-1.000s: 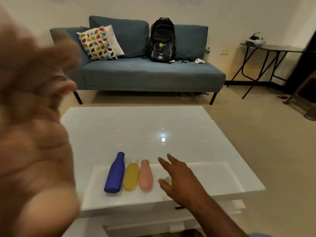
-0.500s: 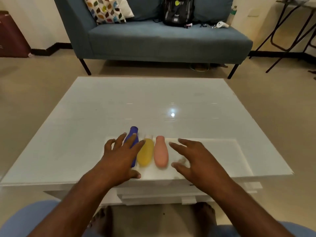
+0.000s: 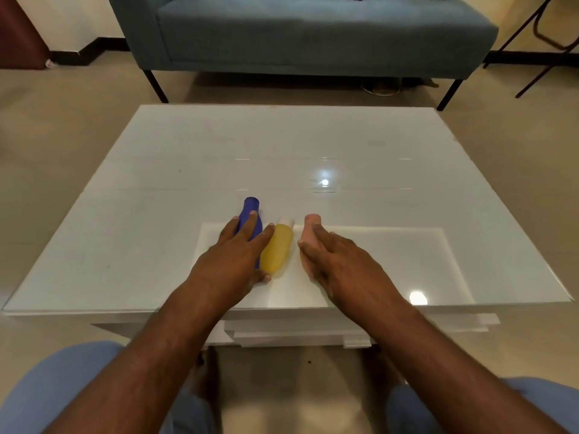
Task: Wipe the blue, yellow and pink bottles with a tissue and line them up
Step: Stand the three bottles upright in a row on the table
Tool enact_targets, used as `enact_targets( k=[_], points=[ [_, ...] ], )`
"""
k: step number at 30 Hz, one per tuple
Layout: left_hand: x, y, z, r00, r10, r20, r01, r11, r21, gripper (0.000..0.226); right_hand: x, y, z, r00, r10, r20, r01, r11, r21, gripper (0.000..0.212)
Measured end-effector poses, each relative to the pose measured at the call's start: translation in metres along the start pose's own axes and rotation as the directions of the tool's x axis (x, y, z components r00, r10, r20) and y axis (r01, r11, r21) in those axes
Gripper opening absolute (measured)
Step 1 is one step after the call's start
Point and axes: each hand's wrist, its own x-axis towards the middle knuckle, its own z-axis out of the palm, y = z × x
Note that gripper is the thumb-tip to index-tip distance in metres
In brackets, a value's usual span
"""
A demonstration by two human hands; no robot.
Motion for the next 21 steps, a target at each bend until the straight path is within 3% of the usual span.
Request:
enact_targets(
  k=[7, 13, 16, 21],
  points=[
    [0.001, 0.001, -0.002, 1.000, -0.008, -0.020, 0.008, 1.000, -0.006, 0.090, -0.001, -0.004, -0.007, 0.999, 0.040, 0.033, -0.042, 0.997, 0.060, 0.069],
    [0.002, 0.004, -0.004, 0.998, -0.018, -0.066, 0.021, 0.999, 0.040, 0.074, -0.001, 0.001, -0.004, 0.997, 0.059, 0.050, -0.062, 0.997, 0.056, 0.071],
    [0.007, 0.010, -0.004, 0.996, -0.029, -0.086, 0.033, 0.999, 0.042, 0.072, 0.001, 0.011, 0.005, 0.999, 0.040, -0.021, -0.039, 0.998, 0.044, 0.061],
    [0.008, 0.018, -0.005, 0.995, -0.044, -0.087, 0.048, 0.998, 0.042, 0.075, 0.001, 0.003, 0.003, 0.996, 0.075, -0.043, -0.073, 0.995, 0.062, 0.066]
  ],
)
